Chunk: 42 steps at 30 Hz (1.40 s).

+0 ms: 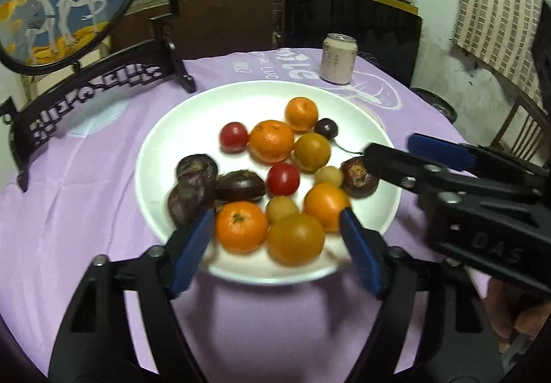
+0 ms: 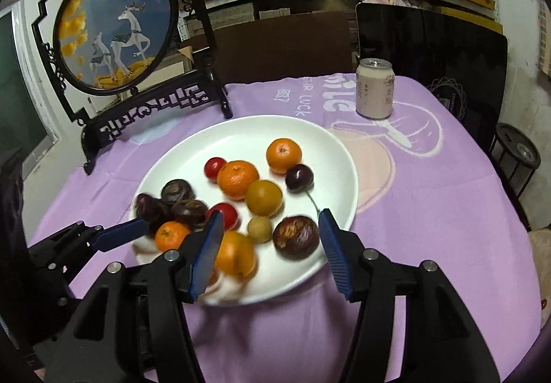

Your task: Organize fruits

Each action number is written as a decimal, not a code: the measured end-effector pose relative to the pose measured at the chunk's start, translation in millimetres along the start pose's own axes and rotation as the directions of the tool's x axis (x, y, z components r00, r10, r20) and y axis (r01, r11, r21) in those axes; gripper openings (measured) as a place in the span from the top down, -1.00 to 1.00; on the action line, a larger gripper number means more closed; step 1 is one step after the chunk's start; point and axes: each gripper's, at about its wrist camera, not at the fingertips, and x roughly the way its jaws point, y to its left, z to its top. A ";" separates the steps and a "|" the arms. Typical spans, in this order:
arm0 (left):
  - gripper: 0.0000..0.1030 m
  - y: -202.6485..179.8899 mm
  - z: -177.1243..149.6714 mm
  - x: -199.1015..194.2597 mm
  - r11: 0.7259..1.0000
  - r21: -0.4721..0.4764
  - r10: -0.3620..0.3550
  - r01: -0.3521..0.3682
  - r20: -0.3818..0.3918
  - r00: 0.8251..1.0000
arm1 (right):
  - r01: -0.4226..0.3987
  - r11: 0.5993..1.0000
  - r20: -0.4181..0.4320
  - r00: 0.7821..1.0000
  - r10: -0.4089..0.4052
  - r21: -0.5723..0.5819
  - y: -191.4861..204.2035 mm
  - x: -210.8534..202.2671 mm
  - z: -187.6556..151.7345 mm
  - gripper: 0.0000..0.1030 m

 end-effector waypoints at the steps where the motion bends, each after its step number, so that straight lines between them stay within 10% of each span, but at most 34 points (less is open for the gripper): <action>1: -0.75 0.9 -3.0 -5.0 1.000 -0.003 0.022 -0.022 0.009 1.000 | 0.007 1.000 0.002 1.000 -0.007 0.005 -0.3 -4.8 -3.1 -0.27; 10: -0.96 17.7 -35.2 -48.7 0.993 -0.040 0.114 -0.113 0.028 0.993 | 0.098 0.995 0.053 0.994 -0.098 0.016 7.2 -48.6 -45.8 -0.93; 18: -0.96 37.3 -54.4 -79.1 0.972 -0.096 0.218 -0.214 0.035 0.975 | 0.069 0.995 0.079 0.994 -0.074 0.069 14.2 -82.2 -75.7 -0.97; 35: -0.96 50.1 -55.7 -86.8 0.979 -0.170 0.122 -0.115 0.029 0.992 | 0.063 0.997 -0.022 0.998 -0.063 0.032 26.2 -73.5 -93.6 -0.97; 42: -0.96 39.8 -60.1 -86.9 0.975 -0.127 0.188 -0.183 0.028 0.982 | 0.077 0.997 -0.052 0.996 -0.077 -0.002 31.3 -66.5 -96.3 -0.97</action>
